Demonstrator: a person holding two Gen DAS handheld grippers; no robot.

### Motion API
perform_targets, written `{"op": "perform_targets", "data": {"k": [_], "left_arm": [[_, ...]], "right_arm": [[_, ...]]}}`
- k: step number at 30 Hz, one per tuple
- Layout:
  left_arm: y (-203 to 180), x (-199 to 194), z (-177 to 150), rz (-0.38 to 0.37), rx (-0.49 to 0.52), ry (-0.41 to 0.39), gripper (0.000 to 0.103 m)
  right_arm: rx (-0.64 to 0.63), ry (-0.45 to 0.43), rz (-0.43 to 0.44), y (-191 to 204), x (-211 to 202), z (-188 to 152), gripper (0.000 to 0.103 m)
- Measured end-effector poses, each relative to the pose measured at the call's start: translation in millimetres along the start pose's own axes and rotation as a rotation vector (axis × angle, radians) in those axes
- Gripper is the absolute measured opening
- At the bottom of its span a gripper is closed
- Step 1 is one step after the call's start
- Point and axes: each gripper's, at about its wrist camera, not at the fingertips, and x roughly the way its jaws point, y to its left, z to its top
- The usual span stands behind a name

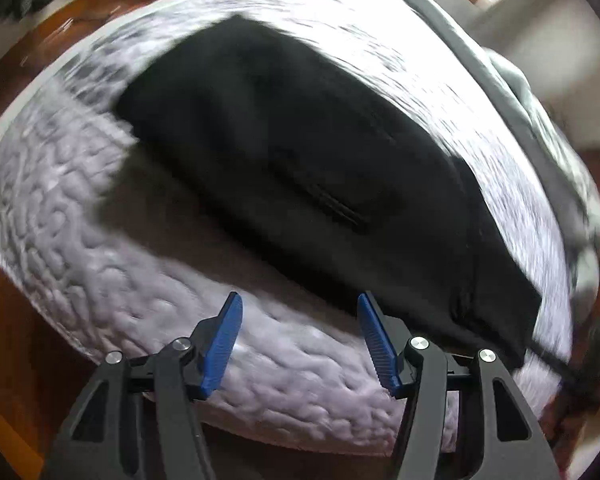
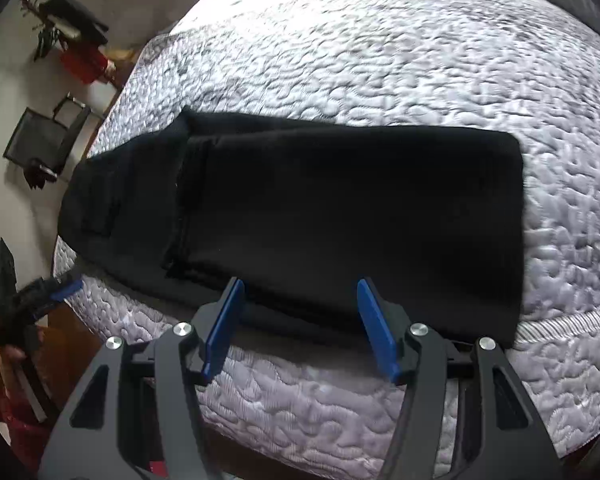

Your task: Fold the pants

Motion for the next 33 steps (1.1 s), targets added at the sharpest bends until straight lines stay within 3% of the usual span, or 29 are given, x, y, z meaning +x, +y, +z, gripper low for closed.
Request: {"op": "perform_targets", "data": {"k": [6, 9, 14, 16, 21, 24, 26, 28, 33], "left_arm": [[42, 10, 26, -0.024, -0.18, -0.025, 0.06], [53, 19, 33, -0.073, -0.246, -0.015, 0.06], [44, 30, 41, -0.169, -0.287, -0.008, 0.058], [39, 30, 40, -0.174, -0.297, -0.023, 0.053], [45, 30, 48, -0.227, -0.333, -0.036, 0.032], [41, 30, 53, -0.203, -0.281, -0.042, 0.031], [48, 45, 56, -0.196, -0.342, -0.004, 0.034], [59, 53, 55, -0.235, -0.42, 0.012, 0.036], [53, 35, 48, -0.246, -0.402, -0.064, 0.023]], "right_arm": [[0.03, 0.043, -0.027, -11, 22, -6, 0.059], [0.019, 0.045, -0.026, -11, 25, -4, 0.062], [0.011, 0.049, -0.034, -9, 30, -1, 0.065], [0.008, 0.049, -0.035, -9, 30, -1, 0.065], [0.004, 0.045, -0.017, -12, 31, -2, 0.066], [0.018, 0.044, -0.001, -14, 32, 0, 0.067], [0.019, 0.04, 0.006, -15, 32, 0, 0.068], [0.012, 0.032, 0.008, -15, 32, -2, 0.068], [0.026, 0.017, 0.041, -19, 28, -3, 0.068]]}}
